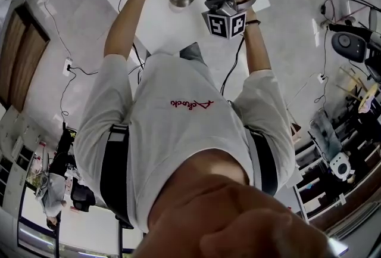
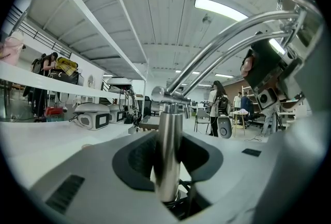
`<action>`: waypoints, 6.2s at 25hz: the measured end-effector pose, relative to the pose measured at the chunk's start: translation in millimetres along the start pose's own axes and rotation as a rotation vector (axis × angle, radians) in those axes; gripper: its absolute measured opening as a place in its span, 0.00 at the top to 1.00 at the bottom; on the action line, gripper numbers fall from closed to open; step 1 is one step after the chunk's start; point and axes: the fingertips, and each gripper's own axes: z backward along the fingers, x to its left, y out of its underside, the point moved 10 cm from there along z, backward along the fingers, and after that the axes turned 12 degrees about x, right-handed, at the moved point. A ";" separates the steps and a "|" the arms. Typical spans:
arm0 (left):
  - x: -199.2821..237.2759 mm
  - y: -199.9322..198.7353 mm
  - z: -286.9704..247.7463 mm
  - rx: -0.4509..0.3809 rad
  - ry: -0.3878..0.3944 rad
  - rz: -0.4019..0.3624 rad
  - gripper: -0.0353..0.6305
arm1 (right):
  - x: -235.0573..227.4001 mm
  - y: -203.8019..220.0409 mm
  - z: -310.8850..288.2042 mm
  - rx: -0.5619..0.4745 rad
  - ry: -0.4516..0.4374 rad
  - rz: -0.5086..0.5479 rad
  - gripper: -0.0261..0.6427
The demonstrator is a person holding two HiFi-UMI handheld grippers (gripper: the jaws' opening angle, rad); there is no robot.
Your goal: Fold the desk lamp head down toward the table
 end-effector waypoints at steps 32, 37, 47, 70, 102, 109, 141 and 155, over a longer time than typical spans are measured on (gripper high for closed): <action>1.8 -1.0 -1.3 0.005 0.021 0.019 0.74 | 4.7 -8.6 -29.6 -0.089 0.126 0.262 0.87; 1.2 1.6 -1.4 0.013 0.026 0.023 0.74 | 20.3 -4.8 -26.3 -0.096 0.163 0.274 0.87; 1.9 -1.9 -1.8 0.004 0.025 0.026 0.74 | 33.9 2.2 -28.0 -0.130 0.228 0.299 0.87; 4.7 -4.8 3.1 -0.023 0.033 0.003 0.69 | 37.5 17.6 -25.7 -0.059 0.197 0.139 0.81; -31.1 28.9 96.4 -0.059 -0.127 0.083 0.91 | 50.6 37.2 21.2 0.197 0.078 -0.361 0.93; -62.4 36.4 130.2 -0.078 -0.173 0.112 0.91 | 43.4 40.1 44.8 0.247 0.081 -0.840 0.93; -134.1 48.7 202.3 -0.091 -0.264 0.106 0.91 | 71.0 2.1 101.5 0.262 0.110 -1.081 0.93; -135.8 51.3 198.9 -0.085 -0.265 0.103 0.91 | 72.0 1.3 98.1 0.253 0.105 -1.063 0.93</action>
